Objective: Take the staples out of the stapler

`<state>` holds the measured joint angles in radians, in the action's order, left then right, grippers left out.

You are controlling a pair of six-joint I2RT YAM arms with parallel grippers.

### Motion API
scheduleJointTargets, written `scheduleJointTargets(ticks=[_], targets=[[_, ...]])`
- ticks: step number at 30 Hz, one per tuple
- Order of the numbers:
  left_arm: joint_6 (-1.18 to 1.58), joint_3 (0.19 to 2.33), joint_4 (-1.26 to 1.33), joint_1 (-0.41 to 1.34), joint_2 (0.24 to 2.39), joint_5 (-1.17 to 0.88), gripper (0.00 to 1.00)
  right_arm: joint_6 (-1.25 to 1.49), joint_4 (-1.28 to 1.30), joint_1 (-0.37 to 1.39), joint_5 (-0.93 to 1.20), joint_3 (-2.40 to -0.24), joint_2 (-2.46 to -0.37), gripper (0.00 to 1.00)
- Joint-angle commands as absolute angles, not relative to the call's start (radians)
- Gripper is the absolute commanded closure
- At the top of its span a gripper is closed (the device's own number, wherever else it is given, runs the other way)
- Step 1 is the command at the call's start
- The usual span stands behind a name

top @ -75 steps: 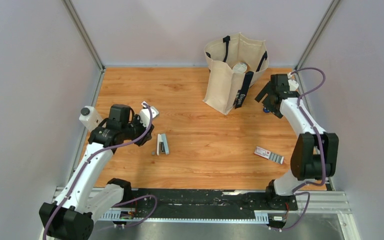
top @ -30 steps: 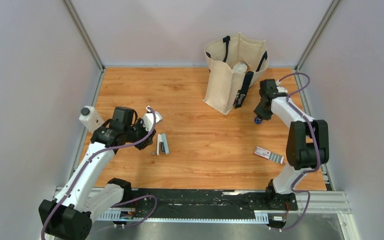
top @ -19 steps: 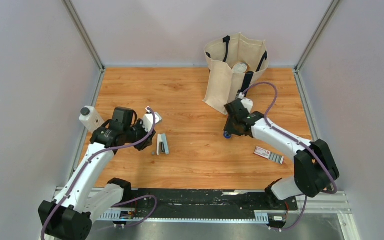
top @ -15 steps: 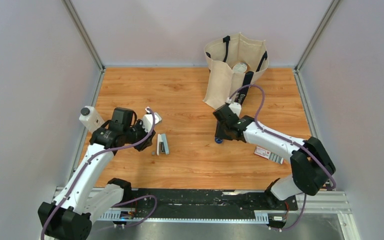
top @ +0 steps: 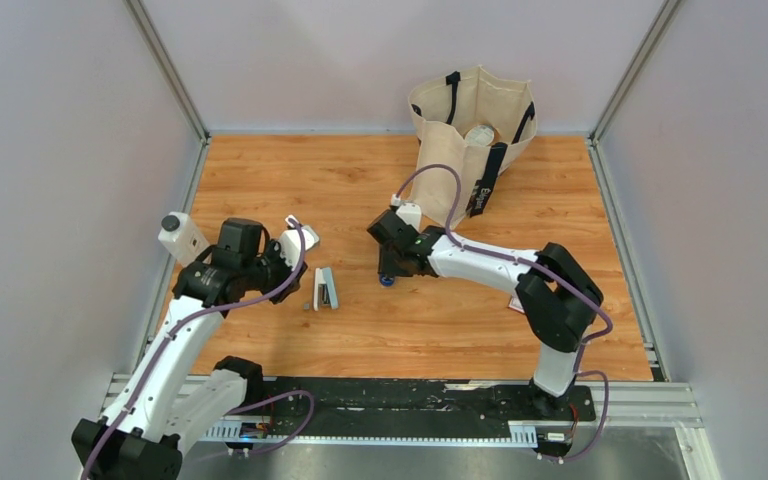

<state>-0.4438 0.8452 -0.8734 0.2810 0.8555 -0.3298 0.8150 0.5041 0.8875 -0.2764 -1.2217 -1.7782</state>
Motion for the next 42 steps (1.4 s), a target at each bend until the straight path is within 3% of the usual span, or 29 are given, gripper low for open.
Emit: scheduleJointTargets(ticks=[1, 10, 11, 14, 16, 19, 24, 31, 36, 38, 39, 42], targets=[[-0.448, 0.85, -0.885, 0.285, 0.87, -0.327, 0.59, 0.819, 0.48, 0.93, -0.288, -1.344, -1.841, 0.81], [-0.449, 0.813, -0.835, 0.284, 0.83, -0.322, 0.58, 0.787, 0.581, 0.962, -0.308, -1.411, -1.925, 0.71], [-0.446, 0.811, -0.831, 0.285, 0.831, -0.325, 0.58, 0.784, 0.592, 0.965, -0.313, -1.419, -1.928, 0.68], [-0.443, 0.807, -0.822, 0.284, 0.848, -0.331, 0.57, 0.776, 0.638, 0.976, -0.33, -1.457, -1.948, 0.37], [-0.442, 0.805, -0.822, 0.284, 0.856, -0.334, 0.57, 0.764, 0.672, 0.979, -0.35, -1.491, -1.966, 0.31], [-0.442, 0.802, -0.819, 0.284, 0.859, -0.341, 0.57, 0.741, 0.701, 0.979, -0.362, -1.531, -1.983, 0.3], [-0.443, 0.785, -0.802, 0.284, 0.839, -0.328, 0.56, 0.707, 0.752, 0.979, -0.382, -1.595, -2.02, 0.36], [-0.468, 0.762, -0.776, 0.284, 0.821, -0.279, 0.53, 0.695, 0.765, 0.979, -0.384, -1.611, -2.034, 0.59], [-0.471, 0.781, -0.781, 0.284, 0.844, -0.294, 0.49, 0.683, 0.792, 0.976, -0.37, -1.641, -2.052, 0.63], [-0.468, 0.785, -0.778, 0.284, 0.862, -0.308, 0.47, 0.683, 0.801, 0.974, -0.368, -1.649, -2.057, 0.73], [-0.465, 0.787, -0.773, 0.285, 0.868, -0.314, 0.35, 0.683, 0.801, 0.97, -0.368, -1.649, -2.054, 0.78], [-0.457, 0.784, -0.749, 0.285, 0.879, -0.356, 0.16, 0.683, 0.798, 0.963, -0.362, -1.66, -2.023, 0.92]])
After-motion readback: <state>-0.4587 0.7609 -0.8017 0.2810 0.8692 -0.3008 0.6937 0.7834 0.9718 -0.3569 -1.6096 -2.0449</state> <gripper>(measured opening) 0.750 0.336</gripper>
